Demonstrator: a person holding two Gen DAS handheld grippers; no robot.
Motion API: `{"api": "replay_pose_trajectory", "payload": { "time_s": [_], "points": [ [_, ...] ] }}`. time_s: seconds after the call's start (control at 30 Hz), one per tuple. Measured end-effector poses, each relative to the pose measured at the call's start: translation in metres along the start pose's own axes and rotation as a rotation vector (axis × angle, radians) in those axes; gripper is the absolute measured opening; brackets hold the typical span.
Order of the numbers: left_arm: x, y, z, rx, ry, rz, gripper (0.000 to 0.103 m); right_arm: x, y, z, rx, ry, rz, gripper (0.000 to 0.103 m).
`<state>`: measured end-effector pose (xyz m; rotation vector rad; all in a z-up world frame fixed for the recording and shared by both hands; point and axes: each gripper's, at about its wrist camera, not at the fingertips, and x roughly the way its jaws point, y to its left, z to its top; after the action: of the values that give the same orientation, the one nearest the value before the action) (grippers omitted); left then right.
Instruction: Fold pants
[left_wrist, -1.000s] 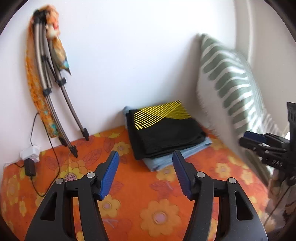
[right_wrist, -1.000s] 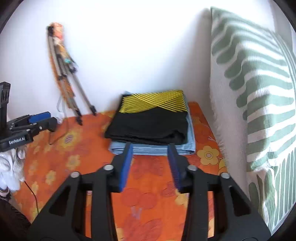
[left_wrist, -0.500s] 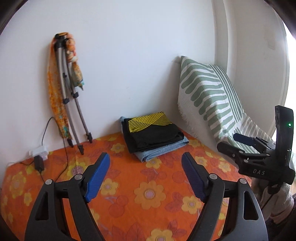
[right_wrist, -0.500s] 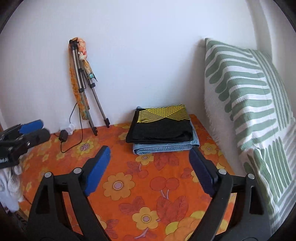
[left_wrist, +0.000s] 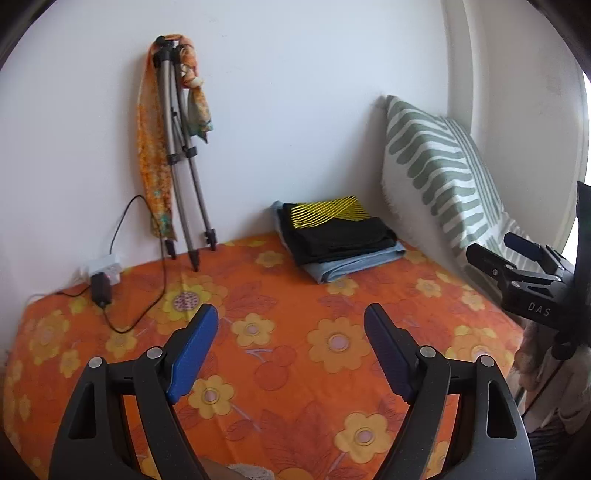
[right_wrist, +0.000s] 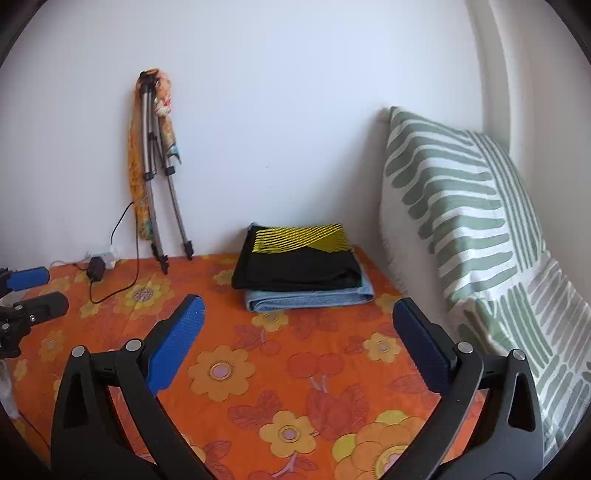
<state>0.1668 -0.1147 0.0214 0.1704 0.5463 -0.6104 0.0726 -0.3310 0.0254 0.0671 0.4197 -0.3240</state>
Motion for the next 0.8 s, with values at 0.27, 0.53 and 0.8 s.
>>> {"api": "replay_pose_trajectory", "payload": {
  "time_s": [0.27, 0.53, 0.8],
  "points": [
    [0.019, 0.018, -0.011, -0.047, 0.067, 0.03, 0.083, 0.019, 0.014, 0.003, 0.009, 0.032, 0.058, 0.103],
    [0.022, 0.034, -0.012, -0.088, 0.066, 0.052, 0.083, 0.027, 0.019, 0.002, 0.001, 0.047, 0.05, 0.103],
    [0.015, 0.03, -0.011, -0.068, 0.046, 0.052, 0.083, 0.027, 0.014, 0.001, 0.01, 0.053, 0.038, 0.103]
  ]
}}
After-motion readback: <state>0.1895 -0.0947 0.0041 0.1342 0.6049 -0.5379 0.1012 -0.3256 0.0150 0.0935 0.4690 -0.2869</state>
